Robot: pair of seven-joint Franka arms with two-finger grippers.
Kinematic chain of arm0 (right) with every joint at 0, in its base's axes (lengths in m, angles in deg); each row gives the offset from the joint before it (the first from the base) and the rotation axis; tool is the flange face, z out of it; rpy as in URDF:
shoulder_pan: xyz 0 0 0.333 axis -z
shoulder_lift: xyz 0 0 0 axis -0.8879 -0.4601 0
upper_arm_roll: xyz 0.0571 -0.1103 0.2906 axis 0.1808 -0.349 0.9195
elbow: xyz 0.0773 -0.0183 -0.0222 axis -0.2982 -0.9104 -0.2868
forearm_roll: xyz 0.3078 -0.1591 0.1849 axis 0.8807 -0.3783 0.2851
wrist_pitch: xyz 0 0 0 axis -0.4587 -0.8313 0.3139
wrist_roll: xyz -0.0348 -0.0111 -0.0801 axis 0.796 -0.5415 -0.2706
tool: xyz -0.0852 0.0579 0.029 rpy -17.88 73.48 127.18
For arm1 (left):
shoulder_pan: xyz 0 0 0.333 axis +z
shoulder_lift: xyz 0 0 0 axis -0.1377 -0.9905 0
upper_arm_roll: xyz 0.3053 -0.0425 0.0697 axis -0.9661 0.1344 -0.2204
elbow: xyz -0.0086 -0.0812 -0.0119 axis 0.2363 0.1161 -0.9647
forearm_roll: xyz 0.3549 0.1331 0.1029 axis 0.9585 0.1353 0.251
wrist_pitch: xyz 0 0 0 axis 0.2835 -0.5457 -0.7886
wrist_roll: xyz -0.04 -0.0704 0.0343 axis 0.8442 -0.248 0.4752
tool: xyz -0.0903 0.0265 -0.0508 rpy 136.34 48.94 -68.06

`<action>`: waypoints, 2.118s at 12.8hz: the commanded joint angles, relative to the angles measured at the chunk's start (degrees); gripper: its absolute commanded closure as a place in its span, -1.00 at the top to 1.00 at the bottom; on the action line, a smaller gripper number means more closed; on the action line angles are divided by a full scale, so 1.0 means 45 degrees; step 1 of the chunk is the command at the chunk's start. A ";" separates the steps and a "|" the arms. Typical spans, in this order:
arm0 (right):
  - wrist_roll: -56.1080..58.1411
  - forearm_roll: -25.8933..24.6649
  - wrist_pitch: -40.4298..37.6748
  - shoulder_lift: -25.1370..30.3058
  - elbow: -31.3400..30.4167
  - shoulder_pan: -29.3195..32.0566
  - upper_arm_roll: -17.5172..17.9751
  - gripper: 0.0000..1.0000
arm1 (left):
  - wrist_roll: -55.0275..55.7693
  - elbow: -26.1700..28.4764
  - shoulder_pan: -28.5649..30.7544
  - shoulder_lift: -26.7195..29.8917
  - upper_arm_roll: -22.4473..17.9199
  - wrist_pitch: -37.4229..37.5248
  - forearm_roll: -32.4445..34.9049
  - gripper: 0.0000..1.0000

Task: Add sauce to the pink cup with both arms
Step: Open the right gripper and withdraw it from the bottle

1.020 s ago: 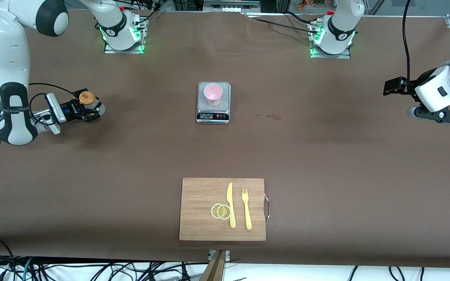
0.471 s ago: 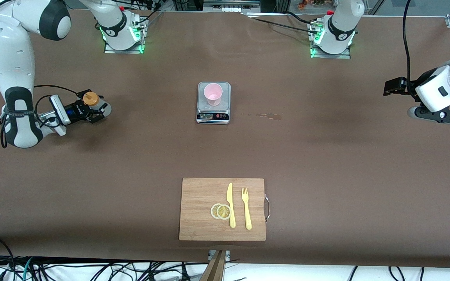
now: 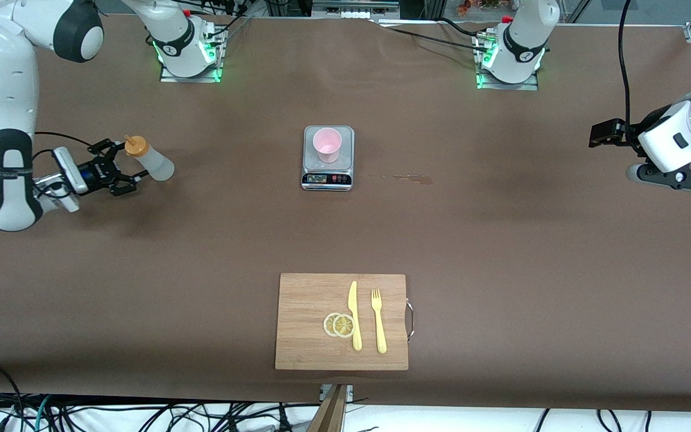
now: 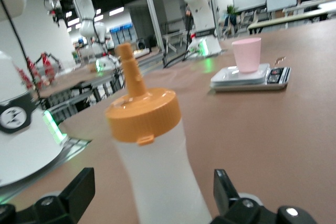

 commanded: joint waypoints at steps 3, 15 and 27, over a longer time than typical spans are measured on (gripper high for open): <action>0.1225 -0.1536 0.0361 0.1425 0.2155 0.0034 -0.0444 0.99 | -0.0207 -0.1057 -0.0092 -0.0599 -0.0055 0.0124 0.0171 1.00; -1.3532 -0.6300 0.5343 1.0313 -0.1300 -0.1467 0.1840 0.99 | -0.0227 -0.1078 -0.0093 -0.0640 -0.0016 0.0066 0.0152 1.00; -2.6587 -0.8413 0.5715 1.2486 -0.1673 -0.4124 0.2720 1.00 | -0.0285 -0.1078 0.0005 -0.0620 -0.0035 -0.0012 -0.0356 1.00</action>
